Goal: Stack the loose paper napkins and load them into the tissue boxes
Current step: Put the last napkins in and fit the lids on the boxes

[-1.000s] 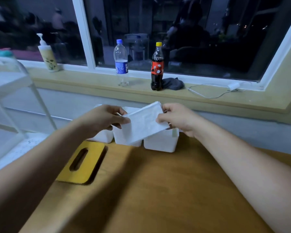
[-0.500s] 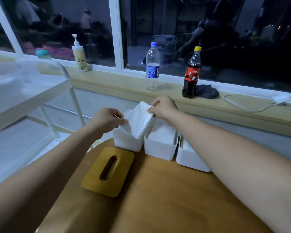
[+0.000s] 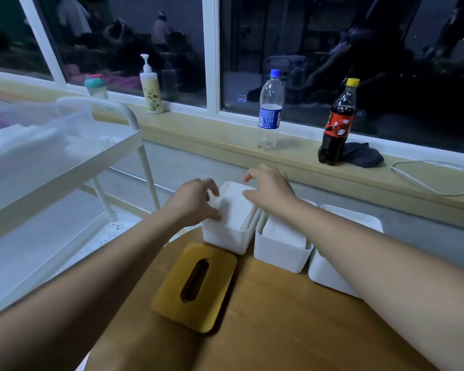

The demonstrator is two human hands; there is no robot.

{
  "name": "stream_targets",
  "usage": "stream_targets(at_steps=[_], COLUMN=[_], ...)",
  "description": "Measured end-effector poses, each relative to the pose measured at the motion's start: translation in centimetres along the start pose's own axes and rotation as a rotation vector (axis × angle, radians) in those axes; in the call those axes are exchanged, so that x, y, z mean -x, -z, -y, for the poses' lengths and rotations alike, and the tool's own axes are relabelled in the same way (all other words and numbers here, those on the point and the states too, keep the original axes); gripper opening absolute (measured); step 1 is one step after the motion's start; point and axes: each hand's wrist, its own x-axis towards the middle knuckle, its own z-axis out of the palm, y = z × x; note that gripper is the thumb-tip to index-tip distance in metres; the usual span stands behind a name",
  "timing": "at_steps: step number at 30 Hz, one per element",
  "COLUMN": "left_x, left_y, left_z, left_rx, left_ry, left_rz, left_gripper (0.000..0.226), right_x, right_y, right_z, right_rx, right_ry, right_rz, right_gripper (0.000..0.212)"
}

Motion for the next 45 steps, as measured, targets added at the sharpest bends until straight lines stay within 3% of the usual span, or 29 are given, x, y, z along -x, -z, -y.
stream_targets(at_steps=[3,6,15,19,23,32,38,45], left_x=[-0.3,-0.3,-0.2,0.9,3.3,11.2,14.7,16.1], left_y=[-0.4,-0.7,-0.6,2.0,6.9,21.9,29.4,32.5], left_z=[-0.1,-0.9,-1.9,-1.9,-2.5,-4.9,-0.5,6.3], left_rx=[-0.071,-0.196,-0.224,-0.184,-0.154,-0.123,-0.06,-0.225], left_ry=[-0.09,-0.097,-0.065,-0.067,-0.067,-0.02,0.129,0.397], left_rz=[-0.001,0.031,0.096,0.075,0.035,-0.228,-0.303,-0.062], left_gripper=[0.032,0.029,0.041,0.042,0.035,0.02,0.006,0.038], right_x=[0.6,0.9,1.5,2.0,2.6,3.0,2.7,1.1], right_y=[0.0,-0.3,0.4,2.2,4.7,12.4,13.1,10.1], right_z=[0.5,0.5,1.8,2.5,5.3,18.8,27.1,35.3], right_rx=[0.074,0.227,0.294,0.239,0.12,-0.203,-0.263,-0.178], right_ry=[0.112,0.111,0.072,0.075,0.12,0.276,0.33,0.383], right_rz=[0.167,0.306,0.407,0.352,0.262,0.02,0.037,0.11], right_gripper=[0.034,0.041,0.047,0.054,0.047,0.014,0.009,0.018])
